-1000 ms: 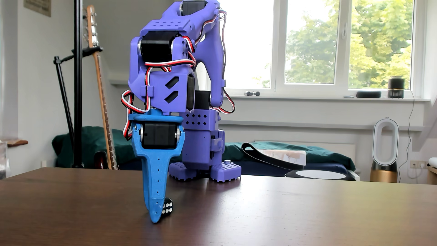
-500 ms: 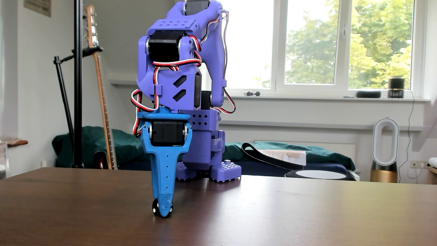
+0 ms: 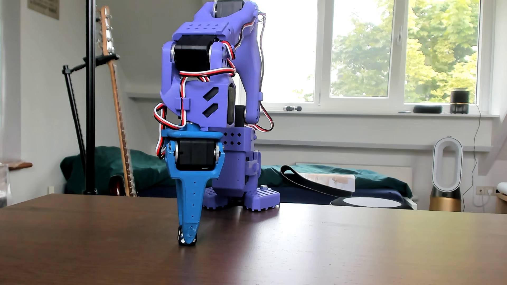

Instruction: Grab the blue dice

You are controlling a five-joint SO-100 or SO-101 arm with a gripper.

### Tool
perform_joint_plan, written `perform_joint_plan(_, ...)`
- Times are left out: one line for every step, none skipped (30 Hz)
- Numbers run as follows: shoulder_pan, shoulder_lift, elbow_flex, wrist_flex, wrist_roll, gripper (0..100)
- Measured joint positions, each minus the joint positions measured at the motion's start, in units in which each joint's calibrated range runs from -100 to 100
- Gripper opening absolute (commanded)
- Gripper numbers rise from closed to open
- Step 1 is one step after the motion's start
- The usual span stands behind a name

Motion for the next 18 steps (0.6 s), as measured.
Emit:
perform_joint_plan(0.0,0.0,0.0,0.0,0.0,1)
perform_joint_plan(0.0,0.0,0.0,0.0,0.0,1)
perform_joint_plan(0.0,0.0,0.0,0.0,0.0,1)
perform_joint_plan(0.0,0.0,0.0,0.0,0.0,1)
perform_joint_plan(0.0,0.0,0.0,0.0,0.0,1)
perform_joint_plan(0.0,0.0,-0.1,0.0,-0.5,1)
perform_joint_plan(0.0,0.0,-0.4,0.1,-1.4,1)
perform_joint_plan(0.0,0.0,-1.4,0.2,-2.5,1)
perform_joint_plan(0.0,0.0,-3.1,0.2,-3.6,1)
perform_joint_plan(0.0,-0.2,-4.9,0.2,-4.7,1)
perform_joint_plan(0.0,-0.6,-7.0,0.2,-5.9,1)
perform_joint_plan(0.0,-1.2,-9.2,0.6,-7.2,1)
perform_joint_plan(0.0,-2.3,-11.3,1.3,-8.4,1)
perform_joint_plan(-0.3,-3.5,-13.3,2.1,-9.6,1)
perform_joint_plan(-0.7,-5.3,-15.3,3.0,-10.6,1)
perform_joint_plan(-1.3,-7.4,-17.1,4.2,-11.6,1)
perform_joint_plan(-2.1,-9.7,-19.0,5.5,-12.6,1)
perform_joint_plan(-3.2,-12.6,-20.6,7.0,-13.3,1)
